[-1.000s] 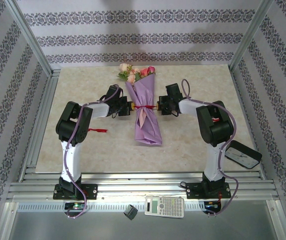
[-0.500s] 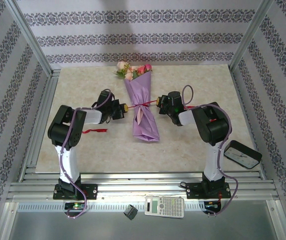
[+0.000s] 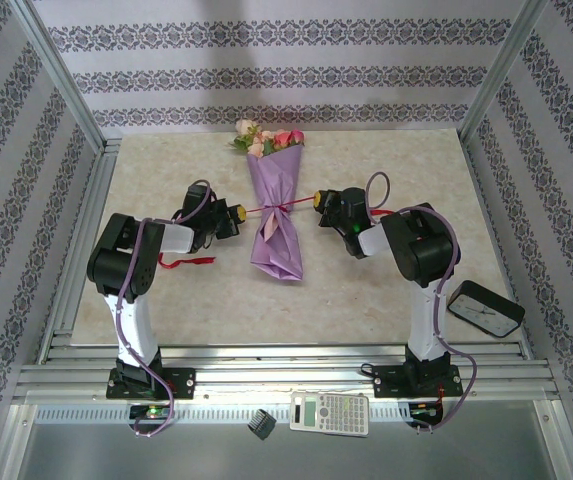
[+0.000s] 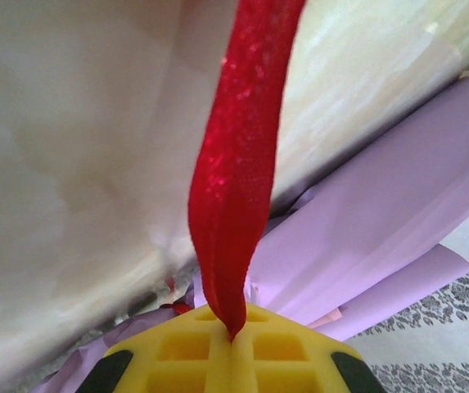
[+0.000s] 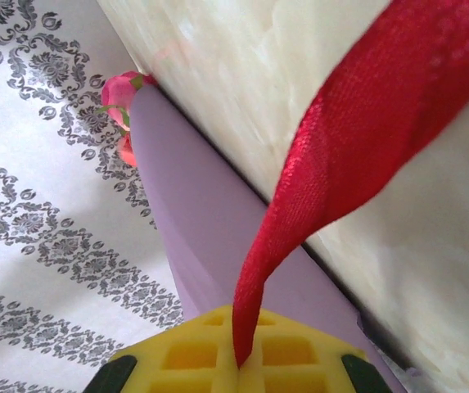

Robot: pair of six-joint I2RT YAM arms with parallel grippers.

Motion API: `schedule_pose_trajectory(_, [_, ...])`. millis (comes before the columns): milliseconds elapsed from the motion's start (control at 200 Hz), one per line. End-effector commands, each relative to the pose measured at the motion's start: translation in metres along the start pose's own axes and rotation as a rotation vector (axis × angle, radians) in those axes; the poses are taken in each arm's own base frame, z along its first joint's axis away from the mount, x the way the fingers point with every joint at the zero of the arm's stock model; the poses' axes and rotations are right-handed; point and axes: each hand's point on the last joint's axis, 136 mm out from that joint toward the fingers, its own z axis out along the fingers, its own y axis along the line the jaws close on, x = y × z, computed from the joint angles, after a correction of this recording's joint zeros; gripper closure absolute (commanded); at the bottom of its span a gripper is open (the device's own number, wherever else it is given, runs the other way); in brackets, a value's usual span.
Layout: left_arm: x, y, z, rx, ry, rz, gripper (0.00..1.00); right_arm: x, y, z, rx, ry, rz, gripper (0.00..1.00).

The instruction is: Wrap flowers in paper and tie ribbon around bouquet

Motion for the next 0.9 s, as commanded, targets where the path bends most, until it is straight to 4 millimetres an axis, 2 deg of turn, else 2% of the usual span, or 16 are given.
schedule_pose_trajectory(0, [-0.038,-0.017,-0.018,0.086,-0.127,-0.074,1.00,-0.071,0.020,-0.012,-0.104,-0.202,0.143,1.00])
schedule_pose_trajectory(585, [-0.059,-0.028,-0.041,0.140,-0.168,-0.098,1.00,-0.096,0.022,-0.034,-0.114,-0.251,0.164,1.00])
schedule_pose_trajectory(719, [-0.056,-0.028,-0.037,0.116,-0.156,-0.073,1.00,-0.084,0.019,-0.028,-0.077,-0.216,0.139,1.00])
schedule_pose_trajectory(894, [-0.041,-0.027,-0.031,0.082,-0.123,-0.055,1.00,-0.062,0.001,-0.020,-0.027,-0.181,0.150,1.00])
